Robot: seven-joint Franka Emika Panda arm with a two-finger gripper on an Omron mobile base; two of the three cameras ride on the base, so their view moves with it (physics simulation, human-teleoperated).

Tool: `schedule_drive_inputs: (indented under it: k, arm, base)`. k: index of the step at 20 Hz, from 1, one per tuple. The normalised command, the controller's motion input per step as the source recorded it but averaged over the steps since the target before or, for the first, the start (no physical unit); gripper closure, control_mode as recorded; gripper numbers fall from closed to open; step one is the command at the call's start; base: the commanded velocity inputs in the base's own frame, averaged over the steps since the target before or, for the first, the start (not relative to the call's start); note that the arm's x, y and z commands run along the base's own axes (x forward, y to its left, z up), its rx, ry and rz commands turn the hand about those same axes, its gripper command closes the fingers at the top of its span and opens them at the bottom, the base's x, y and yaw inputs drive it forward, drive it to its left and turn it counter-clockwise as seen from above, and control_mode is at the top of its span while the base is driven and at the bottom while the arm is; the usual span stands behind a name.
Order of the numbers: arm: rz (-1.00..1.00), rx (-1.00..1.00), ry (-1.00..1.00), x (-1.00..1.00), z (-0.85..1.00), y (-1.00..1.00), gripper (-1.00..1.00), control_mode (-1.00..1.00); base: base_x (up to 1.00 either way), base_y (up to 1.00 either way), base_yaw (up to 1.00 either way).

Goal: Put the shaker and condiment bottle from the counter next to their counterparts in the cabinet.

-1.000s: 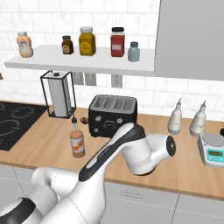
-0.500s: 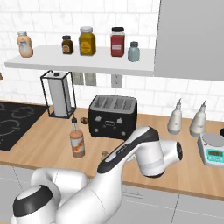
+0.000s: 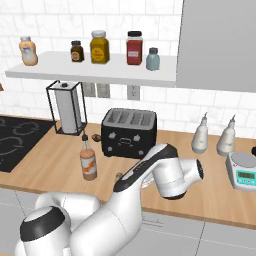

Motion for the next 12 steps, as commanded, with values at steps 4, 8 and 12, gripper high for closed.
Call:
schedule_drive_inputs:
  k: [4, 8, 12]
  arm:
    - [0.0, 0.0, -0.02, 0.0, -0.53, 0.17, -1.0, -1.0]
    - [0.02, 0.0, 0.0, 0.0, -0.36, 0.1, -1.0, -1.0]
    - [0.0, -0.02, -0.03, 0.0, -0.2, 0.17, -1.0, -1.0]
  base:
    - [0.0, 0.0, 0.0]
    - [0.0, 0.0, 0.0]
    - [0.0, 0.0, 0.0]
